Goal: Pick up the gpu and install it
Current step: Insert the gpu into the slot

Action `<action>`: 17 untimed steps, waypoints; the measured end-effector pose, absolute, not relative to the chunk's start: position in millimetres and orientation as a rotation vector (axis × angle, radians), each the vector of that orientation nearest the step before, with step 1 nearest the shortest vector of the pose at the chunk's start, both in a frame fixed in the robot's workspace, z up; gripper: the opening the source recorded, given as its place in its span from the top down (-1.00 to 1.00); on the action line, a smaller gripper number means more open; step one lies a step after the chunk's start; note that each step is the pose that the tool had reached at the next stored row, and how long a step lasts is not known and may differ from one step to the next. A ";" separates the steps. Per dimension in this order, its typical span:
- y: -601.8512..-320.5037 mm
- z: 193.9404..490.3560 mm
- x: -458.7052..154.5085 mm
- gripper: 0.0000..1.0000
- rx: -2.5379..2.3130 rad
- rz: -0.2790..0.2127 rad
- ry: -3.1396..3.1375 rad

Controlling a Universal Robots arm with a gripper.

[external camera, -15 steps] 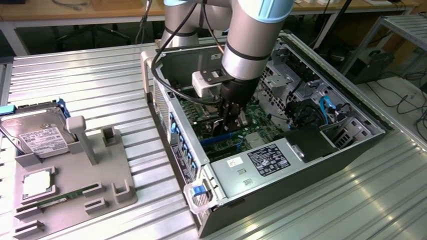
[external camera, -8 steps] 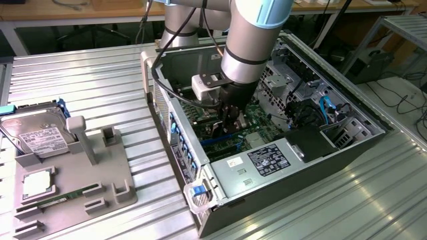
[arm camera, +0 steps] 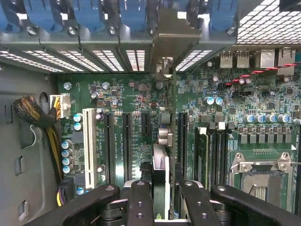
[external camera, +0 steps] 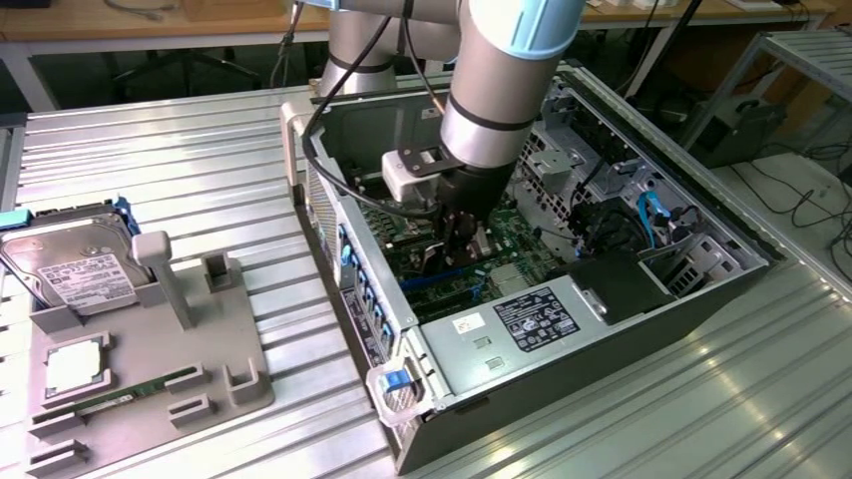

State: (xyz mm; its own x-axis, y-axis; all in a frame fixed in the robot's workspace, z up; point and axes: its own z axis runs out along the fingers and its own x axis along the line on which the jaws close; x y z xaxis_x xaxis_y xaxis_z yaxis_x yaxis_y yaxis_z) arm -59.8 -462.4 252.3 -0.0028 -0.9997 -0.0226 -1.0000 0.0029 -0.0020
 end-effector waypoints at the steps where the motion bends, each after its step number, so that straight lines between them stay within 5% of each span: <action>1: -462.4 252.0 -60.1 0.46 -2.206 0.023 2.212; 17: -462.4 247.3 -60.3 0.46 -2.206 0.023 2.212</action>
